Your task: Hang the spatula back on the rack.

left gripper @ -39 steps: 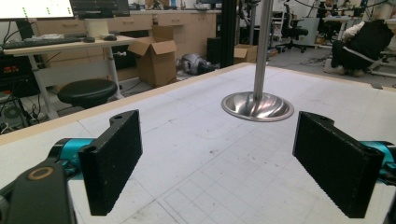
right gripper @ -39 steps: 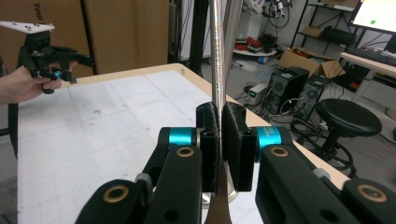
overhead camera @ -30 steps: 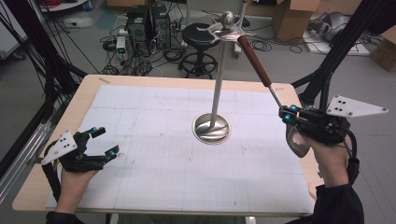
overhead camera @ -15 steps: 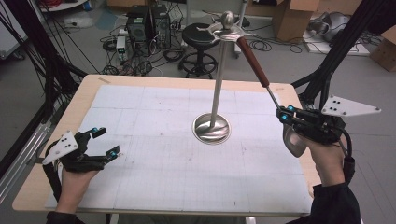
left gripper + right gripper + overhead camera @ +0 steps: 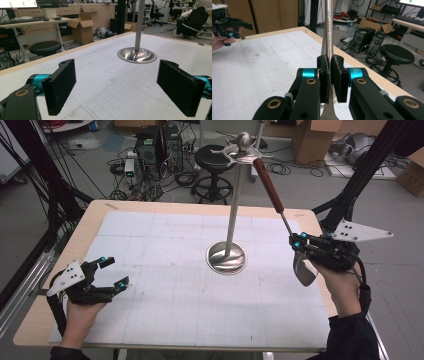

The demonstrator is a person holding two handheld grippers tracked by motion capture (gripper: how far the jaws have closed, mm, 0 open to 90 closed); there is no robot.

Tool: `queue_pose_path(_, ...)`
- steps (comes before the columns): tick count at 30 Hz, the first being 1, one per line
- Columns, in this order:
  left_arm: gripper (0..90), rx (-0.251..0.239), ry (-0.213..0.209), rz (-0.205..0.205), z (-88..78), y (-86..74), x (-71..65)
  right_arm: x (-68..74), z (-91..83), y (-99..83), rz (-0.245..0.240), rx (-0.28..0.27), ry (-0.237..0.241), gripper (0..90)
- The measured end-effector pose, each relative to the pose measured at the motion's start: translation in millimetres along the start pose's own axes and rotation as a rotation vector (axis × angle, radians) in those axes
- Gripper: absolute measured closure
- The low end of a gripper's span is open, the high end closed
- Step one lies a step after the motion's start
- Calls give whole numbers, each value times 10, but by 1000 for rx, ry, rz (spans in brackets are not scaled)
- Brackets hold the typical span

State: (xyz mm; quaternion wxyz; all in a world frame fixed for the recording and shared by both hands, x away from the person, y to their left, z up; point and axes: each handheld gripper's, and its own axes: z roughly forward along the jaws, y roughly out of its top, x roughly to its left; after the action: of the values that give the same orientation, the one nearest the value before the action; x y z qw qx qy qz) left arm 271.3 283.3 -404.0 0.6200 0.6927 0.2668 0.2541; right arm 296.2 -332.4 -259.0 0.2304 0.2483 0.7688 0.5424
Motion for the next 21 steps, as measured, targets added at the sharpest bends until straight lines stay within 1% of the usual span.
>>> queue_pose_path(2, 163, 3, -1, -2, 1, -1, -3, 0, 22, -5, 10, 7, -8, 853)
queue_pose_path(6, 164, 4, -2, 1, 4, -1, -4, -5, 62, -4, 16, 15, -2, 853)
queue_pose_path(8, 164, 6, -3, 2, 5, -2, -2, -12, 85, 0, 11, 18, -2, 853)
queue_pose_path(9, 164, 6, -3, 1, 6, -3, -2, -8, 91, 3, 20, 24, -2, 853)
queue_pose_path(12, 164, 5, -2, 2, 6, -3, -2, -9, 124, 10, 27, 33, 3, 853)
queue_pose_path(21, 164, 9, -5, 2, 11, -4, -6, -14, 226, 19, 27, 53, 8, 853)
